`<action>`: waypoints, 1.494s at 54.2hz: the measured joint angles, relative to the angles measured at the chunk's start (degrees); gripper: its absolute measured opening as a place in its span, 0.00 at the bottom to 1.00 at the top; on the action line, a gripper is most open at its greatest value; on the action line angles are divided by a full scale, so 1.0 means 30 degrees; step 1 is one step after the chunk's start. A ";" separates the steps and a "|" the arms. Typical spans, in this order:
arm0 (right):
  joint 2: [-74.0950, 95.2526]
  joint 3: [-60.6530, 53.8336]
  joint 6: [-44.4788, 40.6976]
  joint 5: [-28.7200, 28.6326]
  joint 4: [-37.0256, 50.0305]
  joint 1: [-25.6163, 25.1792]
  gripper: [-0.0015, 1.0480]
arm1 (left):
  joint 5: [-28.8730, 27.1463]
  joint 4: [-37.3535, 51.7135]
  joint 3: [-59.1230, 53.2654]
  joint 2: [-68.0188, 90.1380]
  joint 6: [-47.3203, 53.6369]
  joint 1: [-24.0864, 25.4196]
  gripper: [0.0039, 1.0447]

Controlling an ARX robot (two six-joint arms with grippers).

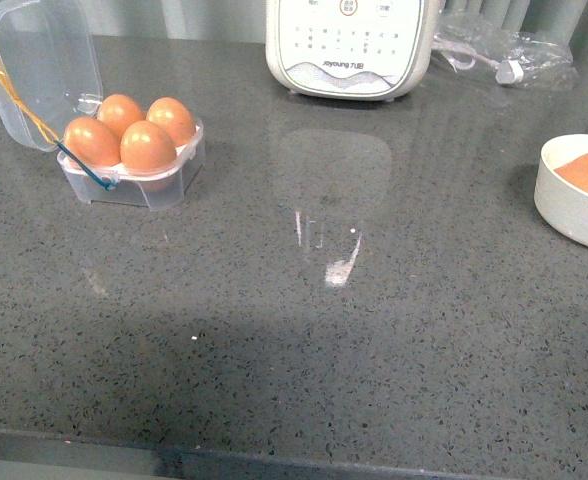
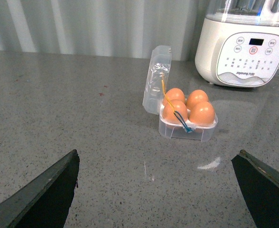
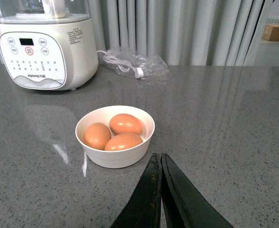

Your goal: Put egg into box

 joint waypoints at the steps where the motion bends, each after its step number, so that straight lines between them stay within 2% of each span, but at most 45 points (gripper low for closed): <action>1: -0.0146 0.0000 0.0000 -0.0007 -0.0138 0.0000 0.03 | 0.0000 0.0000 0.0000 0.0000 0.0000 0.0000 0.94; 6: -0.3570 0.0000 -0.0015 -0.0379 -0.3832 -0.0299 0.03 | 0.0000 0.0000 0.0000 0.0000 0.0000 0.0000 0.94; 8: -0.4393 0.0000 -0.0007 -0.0197 -0.4430 -0.0248 0.03 | 0.0000 0.0000 0.0000 0.0000 0.0000 0.0000 0.94; 20: -0.5559 0.0007 -0.0007 0.1654 -0.5209 0.1457 0.03 | 0.0000 0.0000 0.0000 0.0000 0.0000 0.0000 0.94; 23: -0.5785 0.0007 -0.0007 0.3519 -0.5435 0.2761 0.03 | 0.0000 0.0000 0.0000 0.0000 0.0000 0.0000 0.94; 26: -0.5829 0.0007 0.0000 0.4517 -0.5501 0.3847 0.03 | -0.0022 0.0000 0.0000 0.0000 0.0000 0.0000 0.94; 30: -0.5843 0.0007 -0.0015 0.4561 -0.5508 0.4656 0.03 | 0.0015 0.0000 0.0000 0.0000 0.0000 0.0000 0.94; 38: -0.5858 0.0007 -0.0022 0.4736 -0.5508 0.4692 0.04 | -0.0007 0.0000 0.0000 0.0000 0.0000 0.0000 0.94; 54: -0.5858 0.0007 -0.0015 0.4736 -0.5508 0.4707 0.45 | -0.0007 0.0000 0.0000 0.0000 0.0000 0.0000 0.94; 68: -0.5858 0.0007 -0.0007 0.4736 -0.5508 0.4707 0.94 | -0.0007 0.0000 0.0000 0.0000 0.0000 0.0000 0.94; 81: -0.5858 0.0007 0.0022 0.4736 -0.5508 0.4707 0.93 | -0.0007 0.0000 0.0000 0.0000 0.0000 0.0000 0.94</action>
